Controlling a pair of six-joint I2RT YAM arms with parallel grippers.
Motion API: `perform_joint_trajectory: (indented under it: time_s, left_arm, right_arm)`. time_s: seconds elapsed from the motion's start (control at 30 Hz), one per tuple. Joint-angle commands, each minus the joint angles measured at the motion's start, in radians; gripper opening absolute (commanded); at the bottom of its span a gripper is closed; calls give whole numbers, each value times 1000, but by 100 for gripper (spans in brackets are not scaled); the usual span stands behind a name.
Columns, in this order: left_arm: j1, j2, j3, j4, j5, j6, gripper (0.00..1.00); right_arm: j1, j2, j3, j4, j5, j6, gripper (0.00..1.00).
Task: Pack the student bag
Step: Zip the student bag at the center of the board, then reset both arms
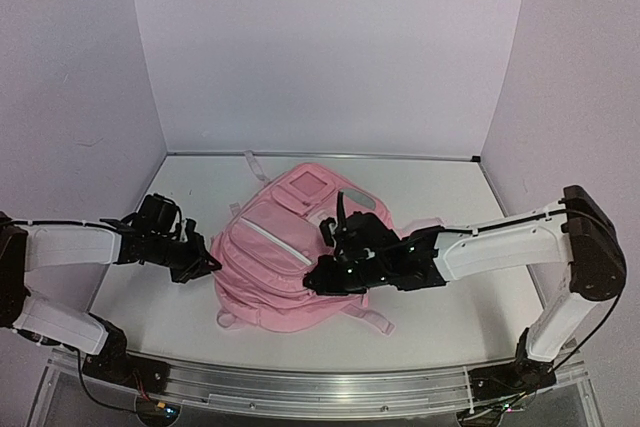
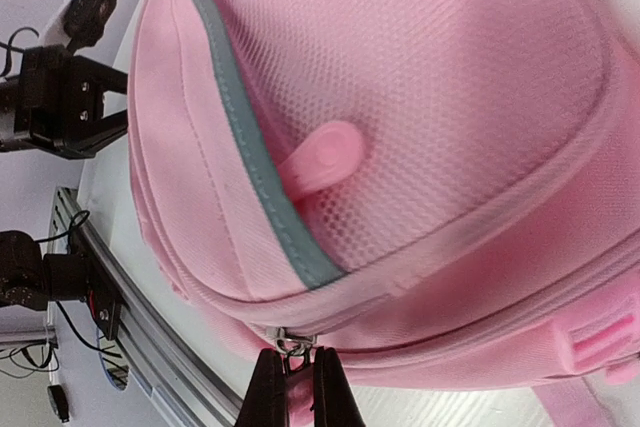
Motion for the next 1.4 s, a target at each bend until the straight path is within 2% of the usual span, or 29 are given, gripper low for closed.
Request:
perform_joint_trajectory:
  time_s: [0.0,0.27,0.47,0.5,0.53,0.57,0.6,0.63,0.67,0.73,0.83,0.93,1.07,1.17,1.23,1.37]
  left_arm:
    - [74,-11,47,-38,-31,91,0]
    - [81,-91,21,-41,-17,174,0]
    - [81,-99,32,-47,-23,188,0]
    - [81,-100,36,-49,-23,189,4]
    - [81,-103,44,-52,-25,191,17]
    - [82,-107,53,-58,-30,193,36]
    - [83,-111,62,-66,-39,197,51]
    - [85,-115,80,-77,-50,203,70]
    - [93,-116,94,-88,-61,211,80]
    - [122,-111,143,-135,-82,246,98]
    - [205,-91,214,-192,-85,319,100]
    - [314,-76,257,-215,-63,392,100]
    - [492,-89,283,-216,-18,439,100]
    - [578,-142,268,-184,-45,427,100]
    - [586,-199,252,-162,-134,422,100]
    - [587,-364,180,-69,-237,447,100]
  right_arm:
    - [-59,-108,-54,-115,95,-31,0]
    - [-224,-122,-56,-119,95,-138,0]
    - [-255,-110,-7,-120,93,-200,0]
    - [-255,-119,-5,-120,93,-208,0]
    - [-255,-129,-6,-121,95,-213,3]
    - [-256,-140,-8,-122,111,-216,11]
    - [-262,-150,-12,-122,129,-218,22]
    - [-271,-158,-17,-122,137,-220,34]
    - [-284,-163,-22,-122,140,-221,42]
    - [-319,-171,-35,-123,148,-230,65]
    - [-400,-185,-58,-122,158,-248,85]
    - [-512,-216,-81,-122,152,-277,95]
    - [-692,-284,-124,-122,134,-325,98]
    - [-822,-362,-164,-111,135,-359,98]
    - [-882,-431,-201,-84,169,-381,98]
    - [-905,-593,-299,56,290,-439,98]
